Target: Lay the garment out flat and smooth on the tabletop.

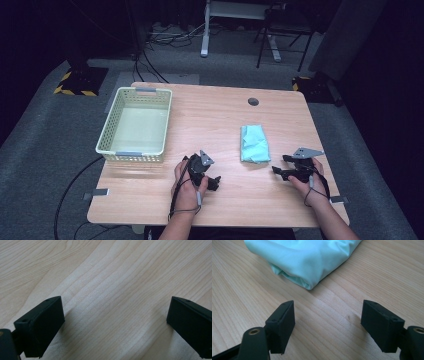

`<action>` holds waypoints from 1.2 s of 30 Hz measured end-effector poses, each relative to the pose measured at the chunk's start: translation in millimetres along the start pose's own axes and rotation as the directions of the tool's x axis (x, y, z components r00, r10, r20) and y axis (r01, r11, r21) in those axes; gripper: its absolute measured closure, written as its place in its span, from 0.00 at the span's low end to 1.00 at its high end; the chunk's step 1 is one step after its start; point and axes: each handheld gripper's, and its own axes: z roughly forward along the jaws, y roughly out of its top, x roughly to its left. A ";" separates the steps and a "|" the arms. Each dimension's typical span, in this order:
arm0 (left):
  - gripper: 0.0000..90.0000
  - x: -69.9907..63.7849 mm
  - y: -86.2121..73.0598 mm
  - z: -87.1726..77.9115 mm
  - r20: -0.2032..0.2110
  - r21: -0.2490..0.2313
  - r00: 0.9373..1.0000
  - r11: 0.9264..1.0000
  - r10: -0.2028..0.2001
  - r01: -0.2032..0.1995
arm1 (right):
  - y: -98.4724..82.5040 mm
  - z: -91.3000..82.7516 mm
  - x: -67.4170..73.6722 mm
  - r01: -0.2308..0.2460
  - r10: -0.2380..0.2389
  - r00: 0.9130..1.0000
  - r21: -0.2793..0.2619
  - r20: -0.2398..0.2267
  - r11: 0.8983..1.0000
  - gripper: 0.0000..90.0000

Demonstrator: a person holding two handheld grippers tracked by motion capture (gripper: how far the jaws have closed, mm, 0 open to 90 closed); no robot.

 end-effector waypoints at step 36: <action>0.02 12.9 -2.2 -2.3 0.010 0.000 1.000 1.000 0.022 -0.022 | -1.5 -6.5 2.7 -0.015 0.015 1.000 -0.031 0.000 0.999 0.32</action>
